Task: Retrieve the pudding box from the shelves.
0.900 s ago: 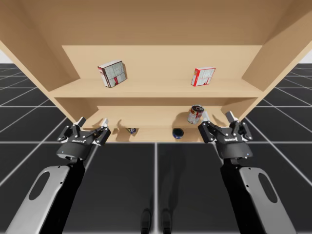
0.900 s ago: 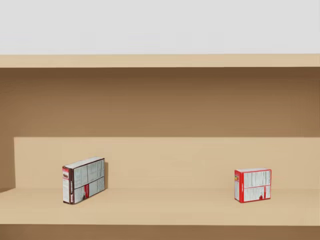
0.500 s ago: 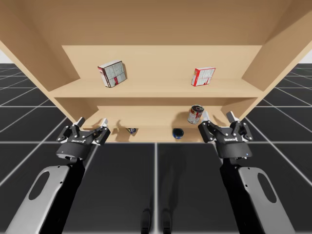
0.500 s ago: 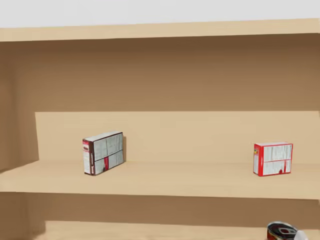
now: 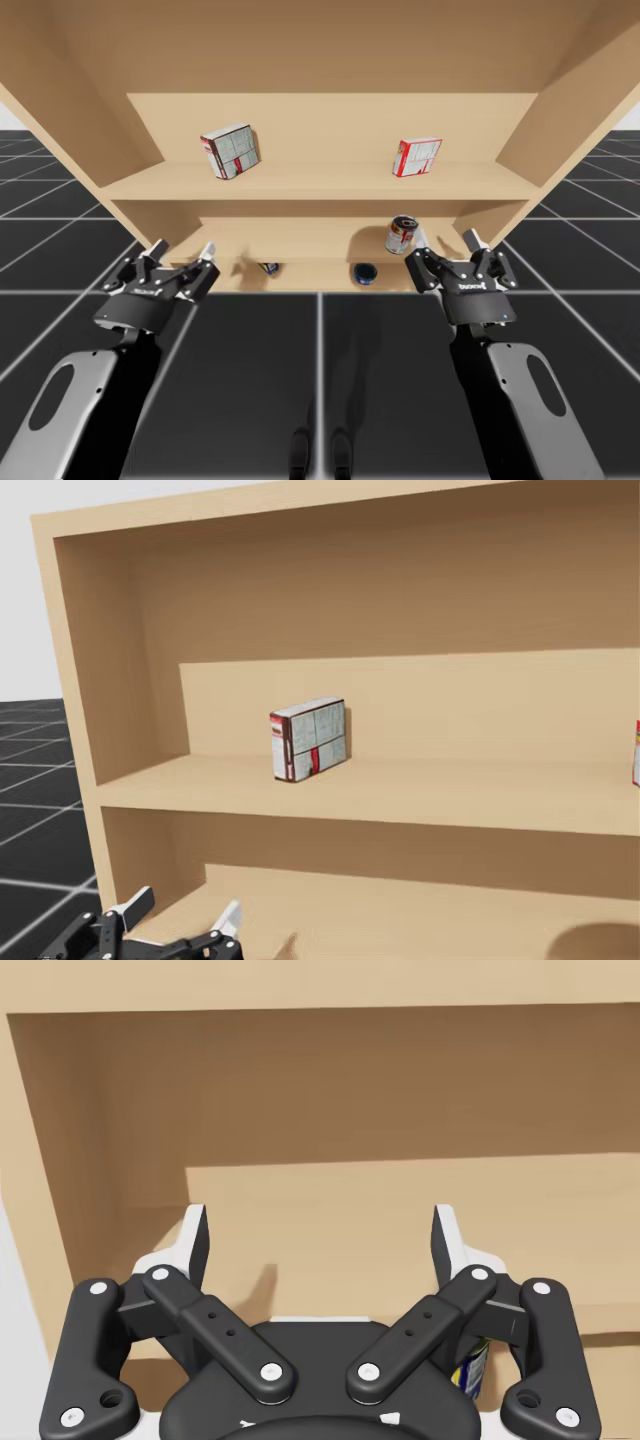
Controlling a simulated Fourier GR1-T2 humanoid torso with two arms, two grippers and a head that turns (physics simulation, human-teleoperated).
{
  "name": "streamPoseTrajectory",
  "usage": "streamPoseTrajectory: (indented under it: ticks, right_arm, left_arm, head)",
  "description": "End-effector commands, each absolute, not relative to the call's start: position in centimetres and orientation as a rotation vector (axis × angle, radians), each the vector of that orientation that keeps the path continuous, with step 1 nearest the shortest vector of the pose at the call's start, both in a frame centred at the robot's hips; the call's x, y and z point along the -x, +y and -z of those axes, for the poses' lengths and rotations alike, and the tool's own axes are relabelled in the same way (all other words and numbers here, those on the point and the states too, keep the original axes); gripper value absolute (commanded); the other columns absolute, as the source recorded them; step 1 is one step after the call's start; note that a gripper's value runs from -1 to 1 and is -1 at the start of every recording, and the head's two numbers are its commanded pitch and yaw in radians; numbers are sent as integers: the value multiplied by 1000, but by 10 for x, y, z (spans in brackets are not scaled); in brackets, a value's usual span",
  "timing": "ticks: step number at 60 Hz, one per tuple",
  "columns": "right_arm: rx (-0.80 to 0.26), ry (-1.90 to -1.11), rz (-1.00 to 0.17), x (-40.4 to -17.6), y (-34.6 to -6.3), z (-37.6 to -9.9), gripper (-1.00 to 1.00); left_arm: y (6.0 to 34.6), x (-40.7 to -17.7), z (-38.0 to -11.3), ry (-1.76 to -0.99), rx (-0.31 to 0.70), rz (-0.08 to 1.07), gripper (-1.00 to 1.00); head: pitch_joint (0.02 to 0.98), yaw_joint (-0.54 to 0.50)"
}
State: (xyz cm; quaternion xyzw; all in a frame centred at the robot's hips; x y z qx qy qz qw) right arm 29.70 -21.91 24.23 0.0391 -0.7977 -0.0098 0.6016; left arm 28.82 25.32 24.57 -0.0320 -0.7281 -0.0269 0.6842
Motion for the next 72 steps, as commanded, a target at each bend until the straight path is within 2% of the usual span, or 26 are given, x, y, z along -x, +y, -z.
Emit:
streamPoseTrajectory:
  ticks: [1,4,9,22,35,36,49,72]
  right_arm:
    - [-86,-1845,23,-297,-218,-242,-1000]
    - [-86,-1845,20,-297,-218,-242,-1000]
    - [-83,-1845,18,-297,-218,-242,-1000]
    - [-66,-1849,8,-297,-218,-241,-1000]
    - [-59,-1850,10,-297,-218,-241,-1000]
    - [-59,-1851,11,-297,-218,-242,-1000]
    - [-56,-1853,16,-297,-219,-243,-1000]
    - [-59,-1854,21,-297,-221,-243,-1000]
  left_arm:
    - [245,-265,-280,-1628,140,115,-1000]
    - [242,-256,-297,-1608,195,169,-1000]
    - [238,-247,-325,-1621,225,228,-1000]
    - [234,-258,-363,-1633,228,278,-1000]
    - [224,-297,-374,-1614,271,271,-1000]
    - [221,-305,-376,-1616,256,268,-1000]
    - [206,-348,-376,-1585,254,255,-1000]
    - [187,-406,-374,-1569,208,220,-1000]
  head:
    - [235,254]
    - [237,254]
    - [237,260]
    - [240,265]
    - [237,265]
    - [236,263]
    - [239,253]
    - [249,240]
